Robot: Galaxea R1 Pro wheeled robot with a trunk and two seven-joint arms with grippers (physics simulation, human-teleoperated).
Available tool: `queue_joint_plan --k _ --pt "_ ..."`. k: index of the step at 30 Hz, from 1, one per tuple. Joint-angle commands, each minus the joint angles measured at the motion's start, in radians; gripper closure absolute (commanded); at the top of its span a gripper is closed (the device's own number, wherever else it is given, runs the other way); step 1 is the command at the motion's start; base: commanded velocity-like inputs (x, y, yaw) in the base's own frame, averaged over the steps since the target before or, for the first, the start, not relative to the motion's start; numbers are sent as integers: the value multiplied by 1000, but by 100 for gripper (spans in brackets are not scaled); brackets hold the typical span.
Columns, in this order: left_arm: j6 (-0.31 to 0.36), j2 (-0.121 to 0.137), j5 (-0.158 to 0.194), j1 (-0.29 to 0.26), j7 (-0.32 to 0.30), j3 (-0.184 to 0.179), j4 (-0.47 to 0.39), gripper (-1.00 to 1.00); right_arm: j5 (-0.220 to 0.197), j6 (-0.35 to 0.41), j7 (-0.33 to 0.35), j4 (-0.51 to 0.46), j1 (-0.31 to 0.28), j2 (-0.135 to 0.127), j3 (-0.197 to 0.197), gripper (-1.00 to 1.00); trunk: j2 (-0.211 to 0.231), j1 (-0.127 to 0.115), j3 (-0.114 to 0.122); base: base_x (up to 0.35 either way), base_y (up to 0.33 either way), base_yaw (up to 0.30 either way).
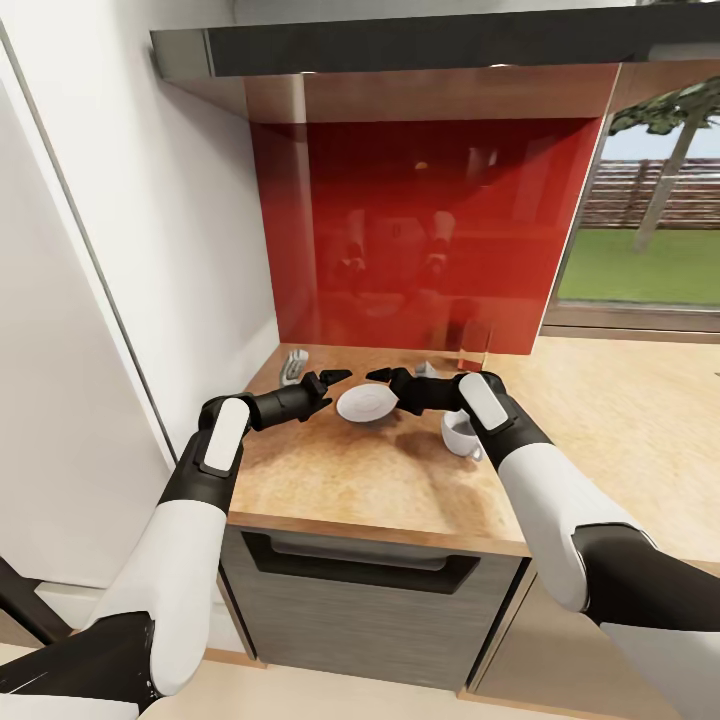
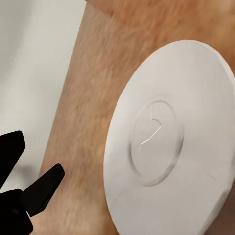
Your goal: Set up a coffee station on the kitchen countertop: keep the coffee maker on the countertop, move the bottle of coffee from the kitchen shelf to the counter next to the coffee maker, place a paper coffee filter on top of the coffee maker, put the saucer next to the coffee maker with the coffee cup on the saucer, and place the electric kettle next to the coffee maker.
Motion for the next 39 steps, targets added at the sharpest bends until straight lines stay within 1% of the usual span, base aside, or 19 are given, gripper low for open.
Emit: queue_joint_plan --k 1,5,9,12,39 --pt "6 -1 -6 -1 -7 5 0 -100 7 2 7 0 -1 0 0 -100 -1 0 -1 0 0 0" --pt "6 -1 -6 -1 -7 5 0 -100 7 2 13 0 -1 0 0 -100 -1 0 -1 0 0 0" --pt "6 -1 -6 -1 -7 5 0 -100 8 3 47 1 -1 0 0 -100 -1 0 -1 0 0 0" --pt "7 -1 -7 -1 -7 5 0 -100 9 4 60 2 -1 0 0 -100 -1 0 -1 0 0 0" --pt "10 -1 -5 -1 -13 2 2 -100 9 2 65 3 -1 1 0 -100 -1 0 -1 0 0 0"
